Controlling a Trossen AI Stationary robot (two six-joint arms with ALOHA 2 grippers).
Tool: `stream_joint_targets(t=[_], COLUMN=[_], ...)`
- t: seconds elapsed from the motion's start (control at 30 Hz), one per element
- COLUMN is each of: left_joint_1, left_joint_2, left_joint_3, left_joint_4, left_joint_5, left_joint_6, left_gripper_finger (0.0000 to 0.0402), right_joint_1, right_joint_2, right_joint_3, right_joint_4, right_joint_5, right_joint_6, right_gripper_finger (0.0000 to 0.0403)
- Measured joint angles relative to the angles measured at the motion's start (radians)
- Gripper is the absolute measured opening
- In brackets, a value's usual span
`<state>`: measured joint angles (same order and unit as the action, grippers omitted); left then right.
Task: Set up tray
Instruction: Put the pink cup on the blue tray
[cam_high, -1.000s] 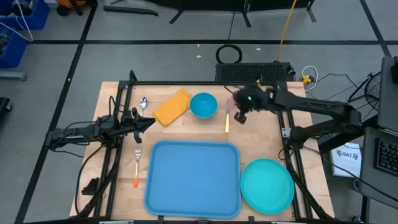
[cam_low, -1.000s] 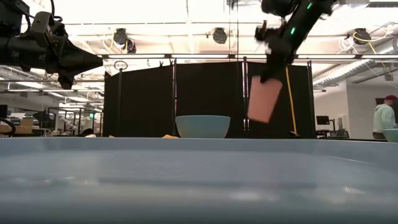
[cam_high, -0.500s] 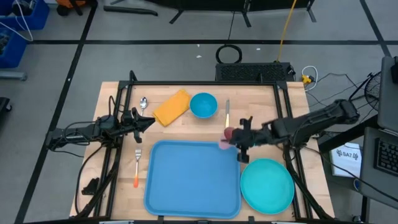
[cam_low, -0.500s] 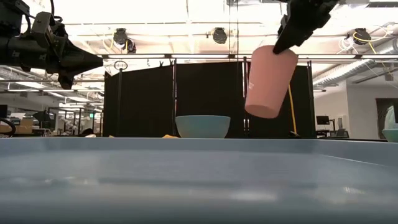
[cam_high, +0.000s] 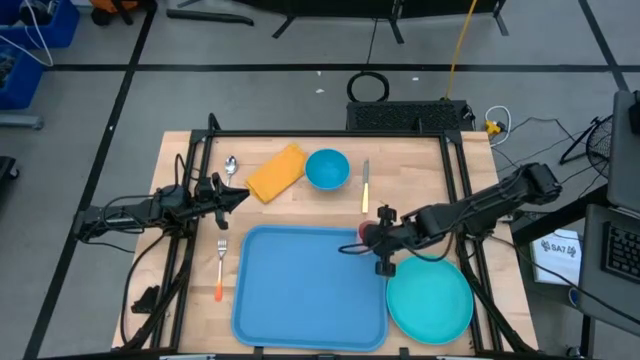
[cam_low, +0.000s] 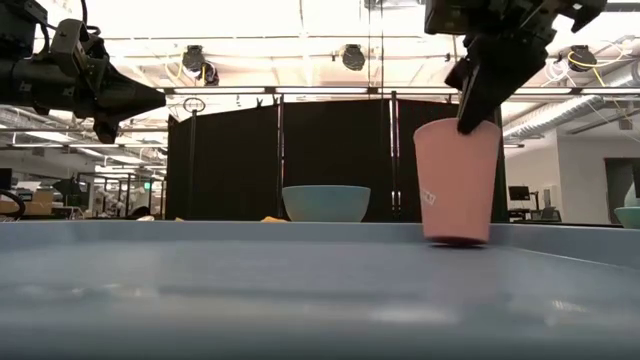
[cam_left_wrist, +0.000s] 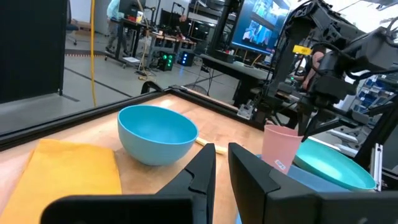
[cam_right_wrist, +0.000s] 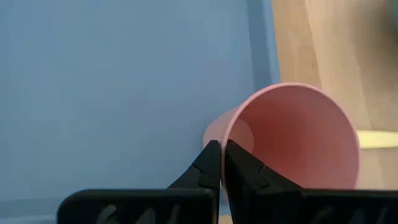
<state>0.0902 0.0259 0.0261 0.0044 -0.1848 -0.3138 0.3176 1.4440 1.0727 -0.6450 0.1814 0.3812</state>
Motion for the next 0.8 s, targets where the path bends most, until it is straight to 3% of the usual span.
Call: stream_joint_targets(t=[0.53, 0.8], left_joint_1=[0.0, 0.0], left_joint_2=[0.0, 0.0], left_joint_3=[0.0, 0.0], left_joint_4=[-0.001, -0.001], left_joint_5=[0.001, 0.001], left_joint_6=[0.012, 0.014], left_gripper_finger=[0.0047, 0.0047], right_joint_1=[0.015, 0.018], right_joint_2=[0.055, 0.053], right_joint_3=[0.03, 0.027], right_joint_4=[-0.017, -0.015], right_joint_5=[-0.056, -0.089], right_joint_6=[0.007, 0.05], right_gripper_finger=[0.0001, 0.0042])
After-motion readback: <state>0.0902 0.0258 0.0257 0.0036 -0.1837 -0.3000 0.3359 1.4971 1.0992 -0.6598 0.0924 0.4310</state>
